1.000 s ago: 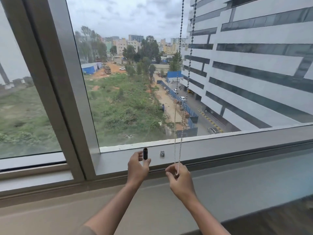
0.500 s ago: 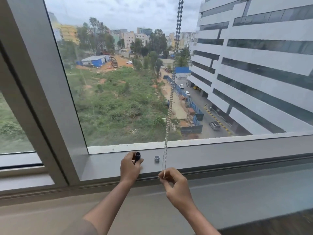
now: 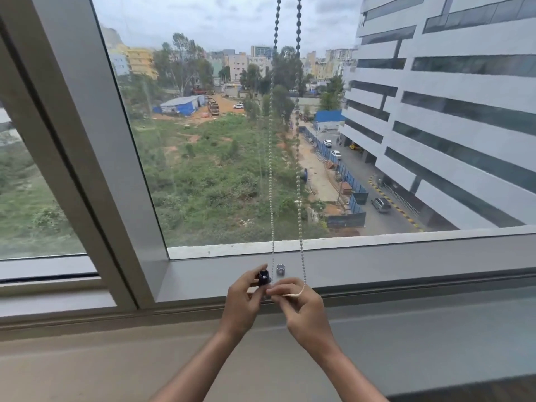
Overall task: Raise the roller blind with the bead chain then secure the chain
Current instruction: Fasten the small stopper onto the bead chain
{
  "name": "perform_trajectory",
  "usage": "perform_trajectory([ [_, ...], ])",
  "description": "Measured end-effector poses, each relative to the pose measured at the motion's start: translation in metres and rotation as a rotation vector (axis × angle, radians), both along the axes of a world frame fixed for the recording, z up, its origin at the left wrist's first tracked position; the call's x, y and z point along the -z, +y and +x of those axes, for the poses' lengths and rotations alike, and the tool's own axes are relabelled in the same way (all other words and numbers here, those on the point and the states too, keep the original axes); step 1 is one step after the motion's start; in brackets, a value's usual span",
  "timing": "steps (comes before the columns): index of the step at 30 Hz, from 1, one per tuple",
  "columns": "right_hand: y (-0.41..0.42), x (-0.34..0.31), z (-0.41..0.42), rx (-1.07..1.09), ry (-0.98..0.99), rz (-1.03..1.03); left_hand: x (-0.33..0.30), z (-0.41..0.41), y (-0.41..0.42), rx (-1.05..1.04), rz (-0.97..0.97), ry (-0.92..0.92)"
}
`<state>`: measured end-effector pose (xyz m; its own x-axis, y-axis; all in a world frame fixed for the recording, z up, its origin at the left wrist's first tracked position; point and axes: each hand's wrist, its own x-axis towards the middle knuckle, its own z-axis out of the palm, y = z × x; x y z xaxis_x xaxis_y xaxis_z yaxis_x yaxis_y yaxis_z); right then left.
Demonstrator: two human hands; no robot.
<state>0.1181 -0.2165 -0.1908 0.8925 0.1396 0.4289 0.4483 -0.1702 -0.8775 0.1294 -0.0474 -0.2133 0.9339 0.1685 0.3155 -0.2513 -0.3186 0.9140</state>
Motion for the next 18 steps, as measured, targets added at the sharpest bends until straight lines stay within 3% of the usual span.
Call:
perform_trajectory([
  [9, 0.011, -0.029, -0.035, 0.044, -0.11, -0.046, -0.001, -0.036, 0.018, 0.05, -0.161, -0.025],
  [18, 0.019, -0.038, -0.059, 0.076, -0.128, -0.05, 0.002, -0.064, 0.013, 0.143, -0.165, -0.043],
])
